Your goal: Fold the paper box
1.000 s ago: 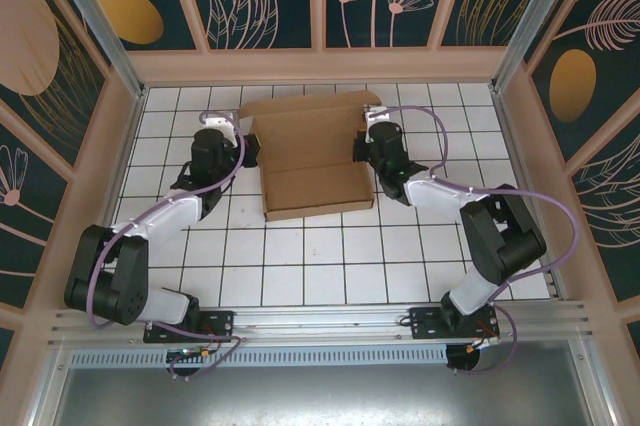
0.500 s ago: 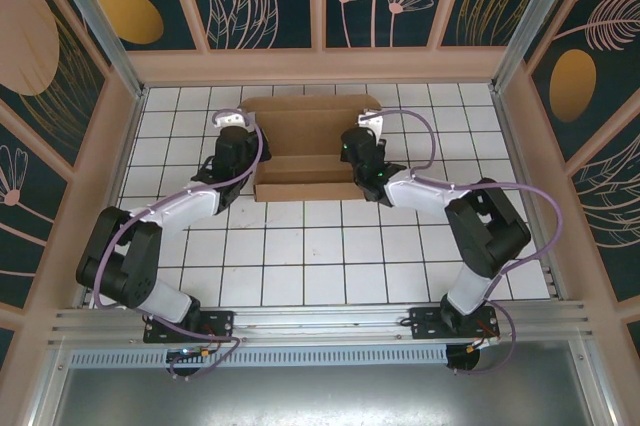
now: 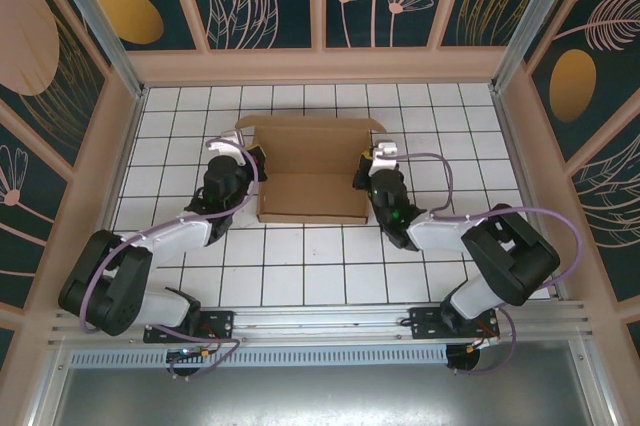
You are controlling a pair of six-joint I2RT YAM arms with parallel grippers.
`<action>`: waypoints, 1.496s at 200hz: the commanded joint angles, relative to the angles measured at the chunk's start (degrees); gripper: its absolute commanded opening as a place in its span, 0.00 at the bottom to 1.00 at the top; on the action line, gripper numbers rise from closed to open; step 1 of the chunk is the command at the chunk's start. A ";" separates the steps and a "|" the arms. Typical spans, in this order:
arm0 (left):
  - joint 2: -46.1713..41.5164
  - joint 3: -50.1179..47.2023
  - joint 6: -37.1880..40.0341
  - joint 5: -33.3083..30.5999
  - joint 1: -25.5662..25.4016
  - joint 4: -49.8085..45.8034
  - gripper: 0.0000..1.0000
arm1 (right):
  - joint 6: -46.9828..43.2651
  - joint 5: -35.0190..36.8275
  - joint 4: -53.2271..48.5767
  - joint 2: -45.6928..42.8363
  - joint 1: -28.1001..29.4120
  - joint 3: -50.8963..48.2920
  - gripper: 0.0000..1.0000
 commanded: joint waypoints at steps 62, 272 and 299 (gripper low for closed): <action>-0.62 -11.21 -3.42 0.08 -3.15 10.89 0.05 | 0.64 -2.33 21.91 2.73 3.94 -10.30 0.00; 4.28 -4.70 -2.24 -0.34 -3.20 18.83 0.06 | -10.83 15.76 43.70 20.06 12.14 6.28 0.00; 6.11 -2.21 -0.05 -0.46 -3.20 19.88 0.05 | -10.03 8.08 43.56 20.39 8.96 6.41 0.00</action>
